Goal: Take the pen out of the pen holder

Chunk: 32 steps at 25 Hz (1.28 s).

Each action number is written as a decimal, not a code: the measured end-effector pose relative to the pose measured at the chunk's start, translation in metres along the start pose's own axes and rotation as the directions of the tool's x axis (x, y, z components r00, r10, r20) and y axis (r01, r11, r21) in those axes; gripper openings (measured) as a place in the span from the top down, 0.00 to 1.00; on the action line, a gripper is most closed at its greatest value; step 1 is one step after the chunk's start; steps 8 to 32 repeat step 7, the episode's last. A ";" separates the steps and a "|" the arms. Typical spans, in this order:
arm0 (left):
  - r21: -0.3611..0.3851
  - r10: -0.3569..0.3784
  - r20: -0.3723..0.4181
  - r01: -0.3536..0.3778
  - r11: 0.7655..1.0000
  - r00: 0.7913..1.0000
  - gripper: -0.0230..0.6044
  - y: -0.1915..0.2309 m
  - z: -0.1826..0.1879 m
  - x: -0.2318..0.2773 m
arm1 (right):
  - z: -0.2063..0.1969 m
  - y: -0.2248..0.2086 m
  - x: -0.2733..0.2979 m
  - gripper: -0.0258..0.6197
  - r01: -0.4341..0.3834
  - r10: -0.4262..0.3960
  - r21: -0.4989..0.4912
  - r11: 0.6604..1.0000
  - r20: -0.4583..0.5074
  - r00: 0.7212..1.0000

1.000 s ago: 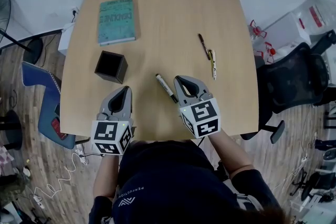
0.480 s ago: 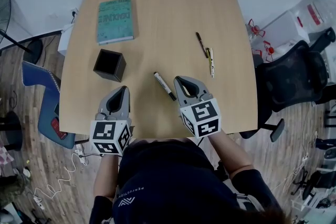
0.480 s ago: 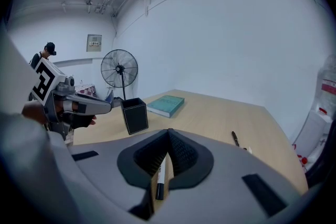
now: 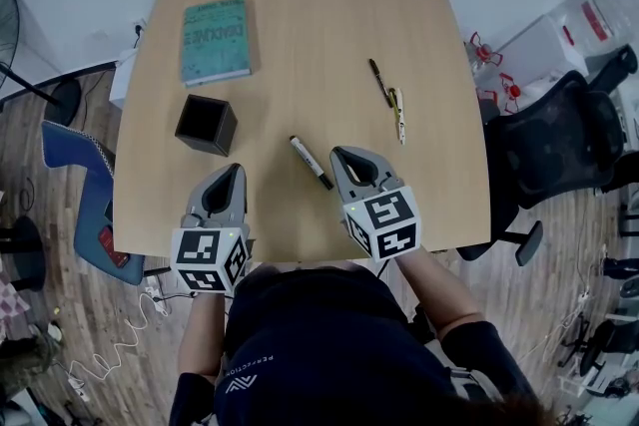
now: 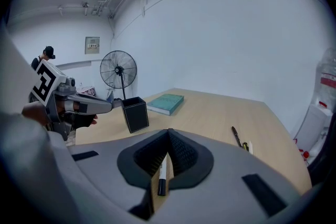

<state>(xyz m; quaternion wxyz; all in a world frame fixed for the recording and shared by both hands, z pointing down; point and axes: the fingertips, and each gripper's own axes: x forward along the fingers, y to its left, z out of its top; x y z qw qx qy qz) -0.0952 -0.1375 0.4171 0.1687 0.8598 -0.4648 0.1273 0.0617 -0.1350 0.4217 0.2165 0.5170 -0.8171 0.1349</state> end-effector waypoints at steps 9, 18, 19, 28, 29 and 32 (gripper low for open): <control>0.004 -0.012 -0.010 0.012 1.000 1.000 0.96 -0.004 -0.004 0.005 | -0.004 -0.004 -0.001 0.96 0.010 -0.010 0.003 1.000 -0.005 1.000; 0.004 -0.012 -0.010 0.012 1.000 1.000 0.96 -0.004 -0.004 0.005 | -0.004 -0.004 -0.001 0.96 0.010 -0.010 0.003 1.000 -0.005 1.000; 0.004 -0.012 -0.010 0.012 1.000 1.000 0.96 -0.004 -0.004 0.005 | -0.004 -0.004 -0.001 0.96 0.010 -0.010 0.003 1.000 -0.005 1.000; 0.004 -0.012 -0.010 0.012 1.000 1.000 0.96 -0.004 -0.004 0.005 | -0.004 -0.004 -0.001 0.96 0.010 -0.010 0.003 1.000 -0.005 1.000; 0.004 -0.012 -0.010 0.012 1.000 1.000 0.96 -0.004 -0.004 0.005 | -0.004 -0.004 -0.001 0.96 0.010 -0.010 0.003 1.000 -0.005 1.000; 0.004 -0.012 -0.010 0.012 1.000 1.000 0.96 -0.004 -0.004 0.005 | -0.004 -0.004 -0.001 0.96 0.010 -0.010 0.003 1.000 -0.005 1.000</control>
